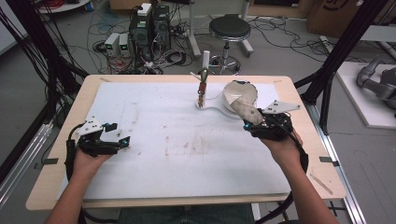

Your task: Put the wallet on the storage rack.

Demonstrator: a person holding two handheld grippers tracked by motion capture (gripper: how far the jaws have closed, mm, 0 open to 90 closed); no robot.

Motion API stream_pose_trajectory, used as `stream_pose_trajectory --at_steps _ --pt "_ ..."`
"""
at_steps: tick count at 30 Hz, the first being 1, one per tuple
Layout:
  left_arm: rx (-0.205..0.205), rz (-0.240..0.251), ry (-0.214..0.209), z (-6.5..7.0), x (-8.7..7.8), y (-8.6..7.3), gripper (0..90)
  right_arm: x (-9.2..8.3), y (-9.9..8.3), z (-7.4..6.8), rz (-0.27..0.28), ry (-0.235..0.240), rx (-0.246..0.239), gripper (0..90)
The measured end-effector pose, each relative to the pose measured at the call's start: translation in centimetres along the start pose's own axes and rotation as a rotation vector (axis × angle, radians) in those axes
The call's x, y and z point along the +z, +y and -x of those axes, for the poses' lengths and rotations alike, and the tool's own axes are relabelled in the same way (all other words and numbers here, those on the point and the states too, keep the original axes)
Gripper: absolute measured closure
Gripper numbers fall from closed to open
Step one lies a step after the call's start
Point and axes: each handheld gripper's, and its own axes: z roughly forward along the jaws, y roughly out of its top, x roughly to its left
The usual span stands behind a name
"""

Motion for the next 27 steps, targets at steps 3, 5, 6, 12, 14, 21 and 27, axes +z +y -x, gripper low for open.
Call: stream_pose_trajectory --at_steps 3,5,6,12,14,21,27 --pt "0.000 -0.001 -0.001 0.0 0.0 0.0 18.0 0.7 0.8 0.5 -0.023 -0.009 -0.011 35.3" --pt "-0.001 0.000 -0.001 0.0 0.0 0.0 18.0 1.2 1.4 0.9 -0.039 -0.017 -0.014 35.3" --pt "0.001 0.000 -0.001 0.0 0.0 0.0 18.0 1.4 1.6 1.2 -0.051 -0.022 -0.017 35.3" --pt "0.003 -0.003 -0.002 0.0 0.0 0.0 18.0 3.0 2.8 2.6 -0.114 -0.039 -0.037 35.3" --pt "0.004 -0.003 -0.002 -0.1 0.0 0.0 18.1 3.7 3.1 2.9 -0.139 -0.048 -0.054 35.3" --pt "0.002 -0.018 -0.005 -0.1 0.2 -0.1 18.1 5.9 3.6 3.9 -0.199 -0.063 -0.039 35.3" --pt "0.005 -0.017 -0.003 -0.1 0.2 -0.1 18.0 7.8 3.3 4.7 -0.250 -0.074 -0.020 35.3"
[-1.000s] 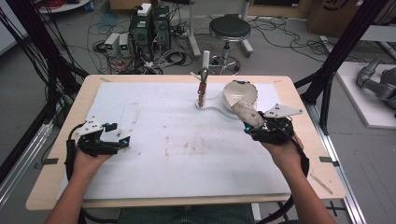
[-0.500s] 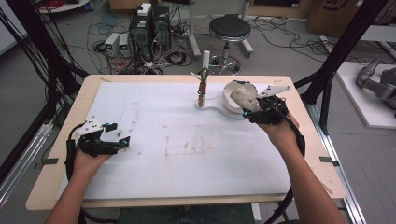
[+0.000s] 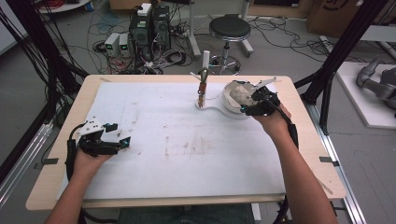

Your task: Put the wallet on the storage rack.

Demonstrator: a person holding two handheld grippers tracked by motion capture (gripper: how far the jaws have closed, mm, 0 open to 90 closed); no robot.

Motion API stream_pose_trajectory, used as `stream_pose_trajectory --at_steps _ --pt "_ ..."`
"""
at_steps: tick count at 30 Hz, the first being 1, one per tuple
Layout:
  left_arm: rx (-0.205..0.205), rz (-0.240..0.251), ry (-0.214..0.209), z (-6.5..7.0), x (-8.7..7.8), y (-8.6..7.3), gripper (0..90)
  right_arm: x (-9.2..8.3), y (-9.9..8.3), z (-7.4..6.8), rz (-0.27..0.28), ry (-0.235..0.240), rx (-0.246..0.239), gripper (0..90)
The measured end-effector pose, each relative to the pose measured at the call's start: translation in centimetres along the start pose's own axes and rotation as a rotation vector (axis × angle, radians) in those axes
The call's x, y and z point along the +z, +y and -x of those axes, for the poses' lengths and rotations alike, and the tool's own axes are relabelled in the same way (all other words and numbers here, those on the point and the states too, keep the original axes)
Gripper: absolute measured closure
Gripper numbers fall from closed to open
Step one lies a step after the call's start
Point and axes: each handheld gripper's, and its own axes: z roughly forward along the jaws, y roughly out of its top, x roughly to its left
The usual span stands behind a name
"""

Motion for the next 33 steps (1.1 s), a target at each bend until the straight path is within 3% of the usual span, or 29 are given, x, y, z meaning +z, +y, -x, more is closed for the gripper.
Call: stream_pose_trajectory --at_steps 19,22,33 --pt "-0.006 -0.002 0.000 0.0 -0.1 -0.1 18.1 3.0 1.7 0.9 -0.108 -0.037 0.005 35.2" --pt "-0.008 -0.004 0.001 0.0 -0.1 -0.2 18.1 3.4 2.0 1.1 -0.146 -0.050 0.000 35.3" --pt "-0.011 -0.007 0.002 0.0 -0.1 -0.3 18.1 5.0 2.6 1.2 -0.156 -0.063 0.000 35.1"
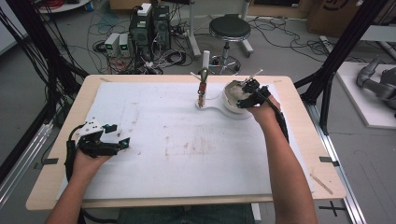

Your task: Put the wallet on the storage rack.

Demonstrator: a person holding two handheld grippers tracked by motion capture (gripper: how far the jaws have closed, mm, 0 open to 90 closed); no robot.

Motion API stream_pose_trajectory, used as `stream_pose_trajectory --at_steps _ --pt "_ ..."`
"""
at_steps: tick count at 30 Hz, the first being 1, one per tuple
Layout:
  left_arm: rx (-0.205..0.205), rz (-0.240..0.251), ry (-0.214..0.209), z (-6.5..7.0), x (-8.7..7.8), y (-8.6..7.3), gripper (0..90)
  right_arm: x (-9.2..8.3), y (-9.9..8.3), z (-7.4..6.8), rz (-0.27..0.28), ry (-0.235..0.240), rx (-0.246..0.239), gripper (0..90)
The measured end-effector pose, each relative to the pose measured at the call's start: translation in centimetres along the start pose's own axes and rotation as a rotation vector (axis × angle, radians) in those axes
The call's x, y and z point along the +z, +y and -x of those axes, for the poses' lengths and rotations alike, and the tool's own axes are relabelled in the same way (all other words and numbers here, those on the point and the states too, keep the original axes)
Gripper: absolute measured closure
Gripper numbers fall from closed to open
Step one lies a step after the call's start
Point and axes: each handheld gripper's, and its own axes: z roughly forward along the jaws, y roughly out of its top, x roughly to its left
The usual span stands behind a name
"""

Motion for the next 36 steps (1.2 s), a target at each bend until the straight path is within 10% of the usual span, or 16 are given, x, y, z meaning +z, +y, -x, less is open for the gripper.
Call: stream_pose_trajectory --at_steps 23,36 --pt "0.000 -0.008 -0.005 -0.1 0.1 -0.1 18.1 0.9 0.4 0.2 -0.001 -0.011 0.007 32.4" --pt "0.003 -0.001 -0.009 0.1 0.0 -0.1 18.1 -2.0 -1.2 0.6 0.073 -0.002 0.042 22.2"
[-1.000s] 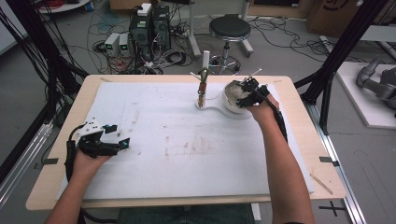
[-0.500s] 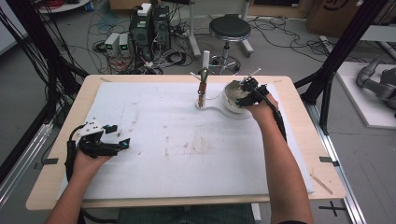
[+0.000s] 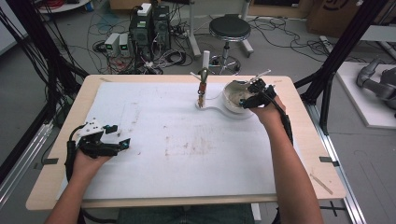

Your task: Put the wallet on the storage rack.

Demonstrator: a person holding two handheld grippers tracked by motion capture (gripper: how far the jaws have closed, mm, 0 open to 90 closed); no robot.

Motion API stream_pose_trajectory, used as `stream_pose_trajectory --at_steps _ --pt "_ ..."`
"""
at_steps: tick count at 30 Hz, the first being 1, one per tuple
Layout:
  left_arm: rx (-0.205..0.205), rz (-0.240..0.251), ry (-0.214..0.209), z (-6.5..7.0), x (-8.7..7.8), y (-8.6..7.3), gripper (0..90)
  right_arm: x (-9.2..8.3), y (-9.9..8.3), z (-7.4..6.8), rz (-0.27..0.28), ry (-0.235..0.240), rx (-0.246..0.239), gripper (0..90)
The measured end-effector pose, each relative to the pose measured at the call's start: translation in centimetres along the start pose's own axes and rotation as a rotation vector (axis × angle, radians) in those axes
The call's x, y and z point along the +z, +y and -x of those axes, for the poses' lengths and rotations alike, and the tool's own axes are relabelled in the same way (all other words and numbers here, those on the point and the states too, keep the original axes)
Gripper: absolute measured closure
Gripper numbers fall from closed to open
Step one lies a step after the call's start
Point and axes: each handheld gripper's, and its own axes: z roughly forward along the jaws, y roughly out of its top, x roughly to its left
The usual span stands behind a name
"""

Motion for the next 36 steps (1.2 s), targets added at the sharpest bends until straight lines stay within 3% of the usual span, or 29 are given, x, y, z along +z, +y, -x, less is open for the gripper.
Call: stream_pose_trajectory --at_steps 5,9,21,26,31,36 --pt "-0.001 0.001 0.000 0.1 0.0 0.0 18.1 -1.6 -0.4 -0.4 0.007 0.039 -0.013 22.0" --pt "0.001 0.002 0.000 0.1 0.0 0.1 18.0 -2.8 -2.0 -0.9 0.122 0.053 0.009 23.5" --pt "0.005 0.011 -0.004 0.3 0.0 0.2 18.0 -4.6 -6.3 -1.7 0.228 0.105 0.058 23.4" --pt "0.005 0.021 0.004 0.2 -0.1 0.2 18.1 -4.8 -8.3 -2.7 0.304 0.142 0.083 23.4" --pt "0.001 0.035 -0.001 0.2 0.0 0.2 18.0 -4.6 -9.5 -3.7 0.326 0.172 0.079 23.2" --pt "0.002 0.032 -0.003 0.1 0.1 0.2 18.0 -4.2 -10.9 -4.6 0.371 0.157 0.087 23.1"
